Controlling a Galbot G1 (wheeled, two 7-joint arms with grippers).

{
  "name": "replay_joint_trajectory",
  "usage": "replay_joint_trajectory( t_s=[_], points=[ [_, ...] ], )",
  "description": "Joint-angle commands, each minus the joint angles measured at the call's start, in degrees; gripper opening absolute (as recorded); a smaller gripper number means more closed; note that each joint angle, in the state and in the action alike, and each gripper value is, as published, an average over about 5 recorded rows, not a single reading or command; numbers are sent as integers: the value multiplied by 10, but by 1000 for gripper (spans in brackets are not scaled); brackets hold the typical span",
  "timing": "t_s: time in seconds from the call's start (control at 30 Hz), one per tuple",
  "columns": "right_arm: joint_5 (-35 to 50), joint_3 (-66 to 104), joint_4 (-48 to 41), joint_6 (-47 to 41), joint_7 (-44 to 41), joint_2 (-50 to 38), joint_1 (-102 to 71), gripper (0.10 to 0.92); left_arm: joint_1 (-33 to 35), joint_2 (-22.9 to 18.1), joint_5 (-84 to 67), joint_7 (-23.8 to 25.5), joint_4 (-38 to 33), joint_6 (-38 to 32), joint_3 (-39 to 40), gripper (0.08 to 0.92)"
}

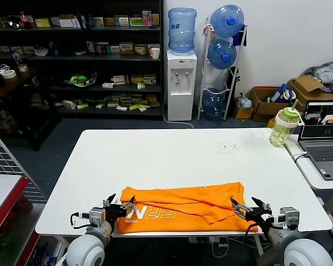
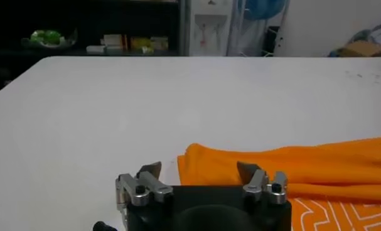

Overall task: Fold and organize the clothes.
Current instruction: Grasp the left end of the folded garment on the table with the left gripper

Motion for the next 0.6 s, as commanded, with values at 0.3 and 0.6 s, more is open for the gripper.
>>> replay_joint_trajectory(
  t_s=[0.3, 0.6],
  points=[
    [-5, 8, 2, 2, -1, 5, -13, 823, -3, -19, -6, -16, 23, -2, 12, 671],
    [-4, -1, -3, 2, 1, 6, -3, 823, 4, -23, -17, -27, 9, -3, 15, 411]
  ],
)
